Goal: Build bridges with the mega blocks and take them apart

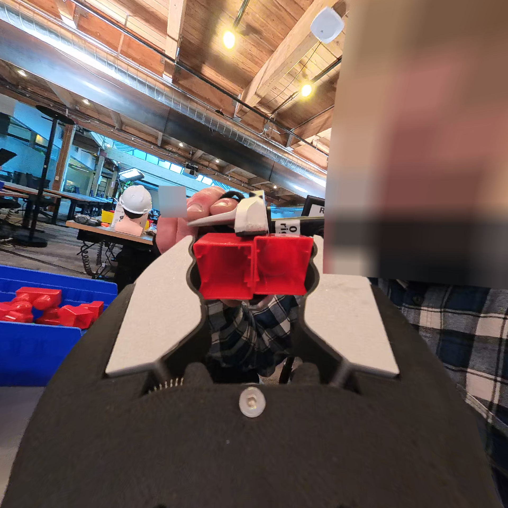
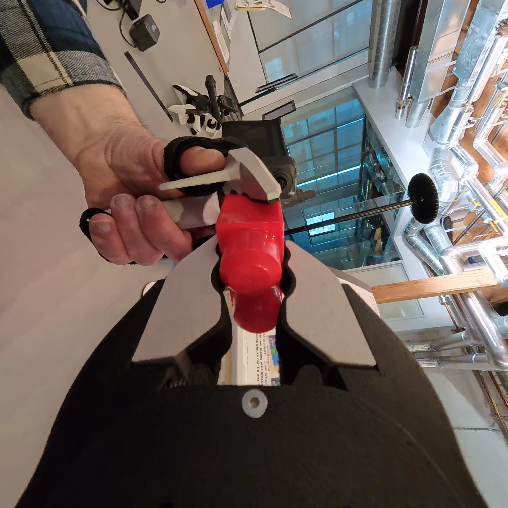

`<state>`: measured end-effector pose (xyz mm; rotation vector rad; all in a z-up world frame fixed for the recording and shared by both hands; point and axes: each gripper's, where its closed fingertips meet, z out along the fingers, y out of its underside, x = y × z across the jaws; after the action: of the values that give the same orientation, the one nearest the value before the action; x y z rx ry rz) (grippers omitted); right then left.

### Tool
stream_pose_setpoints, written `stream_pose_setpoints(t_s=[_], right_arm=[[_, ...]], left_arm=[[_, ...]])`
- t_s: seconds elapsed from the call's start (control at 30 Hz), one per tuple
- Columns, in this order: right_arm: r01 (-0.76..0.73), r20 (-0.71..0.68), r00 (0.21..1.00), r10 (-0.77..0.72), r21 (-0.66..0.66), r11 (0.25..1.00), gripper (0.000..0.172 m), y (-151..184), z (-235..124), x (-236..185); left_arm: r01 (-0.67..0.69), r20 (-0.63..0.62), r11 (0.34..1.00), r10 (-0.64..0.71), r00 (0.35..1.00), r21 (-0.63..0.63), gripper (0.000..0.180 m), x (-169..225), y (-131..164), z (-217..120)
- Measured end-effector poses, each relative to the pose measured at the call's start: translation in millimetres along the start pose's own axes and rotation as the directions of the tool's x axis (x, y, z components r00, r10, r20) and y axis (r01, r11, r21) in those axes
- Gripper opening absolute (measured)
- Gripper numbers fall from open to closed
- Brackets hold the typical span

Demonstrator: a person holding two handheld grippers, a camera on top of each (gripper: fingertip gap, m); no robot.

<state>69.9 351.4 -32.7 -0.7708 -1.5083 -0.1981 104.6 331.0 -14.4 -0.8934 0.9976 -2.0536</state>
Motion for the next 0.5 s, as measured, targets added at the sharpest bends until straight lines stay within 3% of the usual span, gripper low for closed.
stream_pose_setpoints(t_s=[0.37, 0.43, 0.5], right_arm=[[-0.106, -0.024, 0.994, 0.106, 0.022, 0.994, 0.037, 8, -9, 16], [-0.117, -0.074, 0.991, 0.113, -0.044, 0.992, 0.037, 29, -21, 33], [-0.173, -0.149, 0.977, 0.154, -0.124, 0.977, 0.037, 67, -44, 57]], left_arm=[[-0.002, 0.014, 0.998, 0.001, 1.0, 0.063, 0.075, -5, -8, -12], [-0.081, 0.114, 0.997, 0.081, 0.99, -0.001, 0.08, -14, -6, -21], [-0.176, 0.208, 0.983, 0.183, 0.961, -0.054, 0.066, -20, -9, -37]])
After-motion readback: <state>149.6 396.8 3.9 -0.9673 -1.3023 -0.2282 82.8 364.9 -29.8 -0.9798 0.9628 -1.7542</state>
